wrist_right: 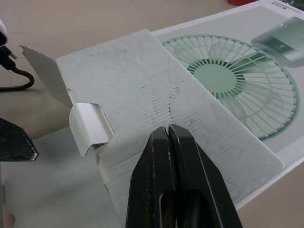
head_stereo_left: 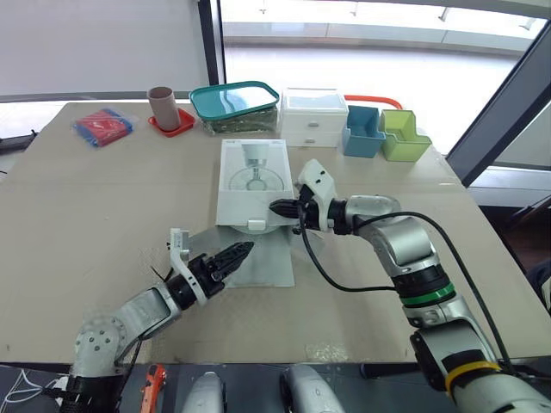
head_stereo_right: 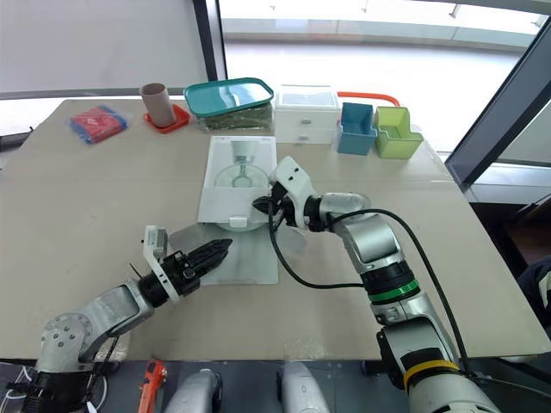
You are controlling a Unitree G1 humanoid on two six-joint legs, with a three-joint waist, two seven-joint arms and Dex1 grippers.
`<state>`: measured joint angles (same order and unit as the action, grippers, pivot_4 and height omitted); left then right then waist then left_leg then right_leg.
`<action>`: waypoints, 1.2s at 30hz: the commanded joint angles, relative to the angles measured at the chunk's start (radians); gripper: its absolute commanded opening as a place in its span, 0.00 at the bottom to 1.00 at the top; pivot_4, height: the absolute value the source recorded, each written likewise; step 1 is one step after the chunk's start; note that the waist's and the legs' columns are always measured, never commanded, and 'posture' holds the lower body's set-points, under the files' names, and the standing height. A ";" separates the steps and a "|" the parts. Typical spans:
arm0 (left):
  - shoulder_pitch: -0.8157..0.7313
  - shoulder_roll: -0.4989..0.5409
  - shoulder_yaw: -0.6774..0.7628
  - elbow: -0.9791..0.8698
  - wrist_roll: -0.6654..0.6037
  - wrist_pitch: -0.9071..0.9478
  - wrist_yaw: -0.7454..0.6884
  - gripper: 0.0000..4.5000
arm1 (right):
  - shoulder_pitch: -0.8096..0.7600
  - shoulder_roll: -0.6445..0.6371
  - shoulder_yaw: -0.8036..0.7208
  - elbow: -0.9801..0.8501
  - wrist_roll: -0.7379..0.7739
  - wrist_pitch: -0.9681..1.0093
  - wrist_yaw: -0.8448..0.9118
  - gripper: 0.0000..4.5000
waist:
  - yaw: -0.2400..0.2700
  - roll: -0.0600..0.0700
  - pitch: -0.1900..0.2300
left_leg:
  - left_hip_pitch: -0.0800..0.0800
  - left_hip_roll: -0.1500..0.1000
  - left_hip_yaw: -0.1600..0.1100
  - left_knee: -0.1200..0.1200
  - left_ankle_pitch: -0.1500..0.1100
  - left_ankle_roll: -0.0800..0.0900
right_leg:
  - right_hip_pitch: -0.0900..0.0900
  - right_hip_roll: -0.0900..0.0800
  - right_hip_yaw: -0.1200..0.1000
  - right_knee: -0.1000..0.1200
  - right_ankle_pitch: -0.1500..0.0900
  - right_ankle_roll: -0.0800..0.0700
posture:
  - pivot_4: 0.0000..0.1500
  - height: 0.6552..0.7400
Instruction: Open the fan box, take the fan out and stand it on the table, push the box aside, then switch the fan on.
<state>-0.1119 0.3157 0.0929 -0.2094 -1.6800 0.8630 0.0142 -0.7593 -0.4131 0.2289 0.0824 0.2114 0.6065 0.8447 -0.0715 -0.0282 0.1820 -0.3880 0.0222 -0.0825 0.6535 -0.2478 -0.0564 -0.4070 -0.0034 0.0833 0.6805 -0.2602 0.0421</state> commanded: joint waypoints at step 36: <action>-0.103 -0.169 0.068 0.204 0.133 0.000 0.070 0.76 | 0.002 -0.012 -0.010 -0.049 0.003 0.043 -0.014 0.00 | 0.002 0.000 0.000 | -0.001 -0.002 0.000 0.000 0.000 0.000 | 0.000 -0.001 0.000 -0.001 -0.001 0.001 | 1.00 1.00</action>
<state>-0.2134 0.1496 0.1365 -0.0168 -1.5570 0.8739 0.0755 -0.7540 -0.4185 0.2286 0.0514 0.2124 0.6381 0.8294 -0.0696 -0.0283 0.1820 -0.3890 0.0206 -0.0830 0.6529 -0.2476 -0.0568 -0.4072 -0.0046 0.0834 0.6794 -0.2610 0.0435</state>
